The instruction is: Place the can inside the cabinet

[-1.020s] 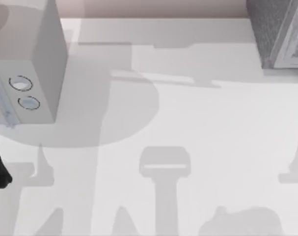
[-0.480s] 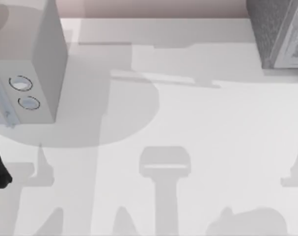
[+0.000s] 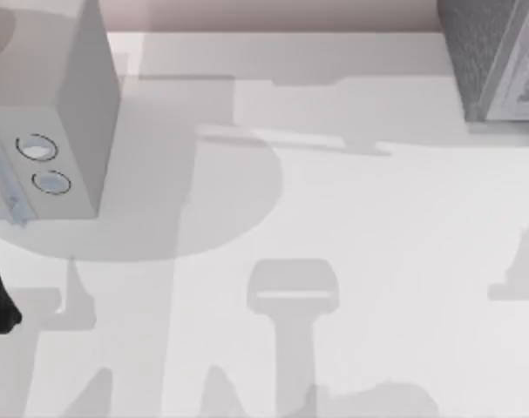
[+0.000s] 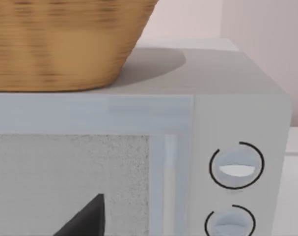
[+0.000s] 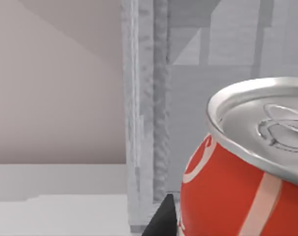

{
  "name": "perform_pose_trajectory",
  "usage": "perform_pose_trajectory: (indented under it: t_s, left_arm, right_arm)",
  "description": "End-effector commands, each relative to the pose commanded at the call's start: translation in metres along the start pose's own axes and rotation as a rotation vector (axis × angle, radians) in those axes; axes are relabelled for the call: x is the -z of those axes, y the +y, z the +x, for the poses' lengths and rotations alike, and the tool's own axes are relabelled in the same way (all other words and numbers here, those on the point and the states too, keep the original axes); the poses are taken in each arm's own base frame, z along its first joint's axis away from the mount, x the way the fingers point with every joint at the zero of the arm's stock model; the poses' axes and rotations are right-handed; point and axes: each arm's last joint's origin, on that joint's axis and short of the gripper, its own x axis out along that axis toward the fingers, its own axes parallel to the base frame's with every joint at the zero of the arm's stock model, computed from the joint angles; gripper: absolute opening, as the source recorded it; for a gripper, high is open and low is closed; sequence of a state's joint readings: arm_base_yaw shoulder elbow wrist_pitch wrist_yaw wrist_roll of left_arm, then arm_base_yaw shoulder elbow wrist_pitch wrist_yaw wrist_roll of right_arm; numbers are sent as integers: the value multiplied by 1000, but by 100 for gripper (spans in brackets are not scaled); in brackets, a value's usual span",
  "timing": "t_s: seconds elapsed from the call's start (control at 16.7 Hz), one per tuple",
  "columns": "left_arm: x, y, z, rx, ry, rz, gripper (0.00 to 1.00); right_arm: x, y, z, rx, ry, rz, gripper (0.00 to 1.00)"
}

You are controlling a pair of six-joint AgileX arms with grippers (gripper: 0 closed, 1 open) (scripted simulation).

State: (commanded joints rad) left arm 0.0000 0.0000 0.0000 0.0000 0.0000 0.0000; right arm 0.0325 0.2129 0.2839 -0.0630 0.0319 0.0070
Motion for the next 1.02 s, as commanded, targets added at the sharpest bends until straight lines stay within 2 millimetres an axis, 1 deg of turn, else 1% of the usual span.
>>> perform_pose_trajectory:
  t_s: [0.18,0.3,0.6,1.02]
  left_arm:
    - [0,0,0,0,0,0,100]
    - [0,0,0,0,0,0,100]
    - [0,0,0,0,0,0,100]
    - [0,0,0,0,0,0,100]
  right_arm:
    - [-37,2,4,2,-7,2,0]
    - [-58,3,10,3,2,3,0]
    - [-106,8,30,-5,36,-4,0]
    - [-182,16,56,-3,-12,-2,0]
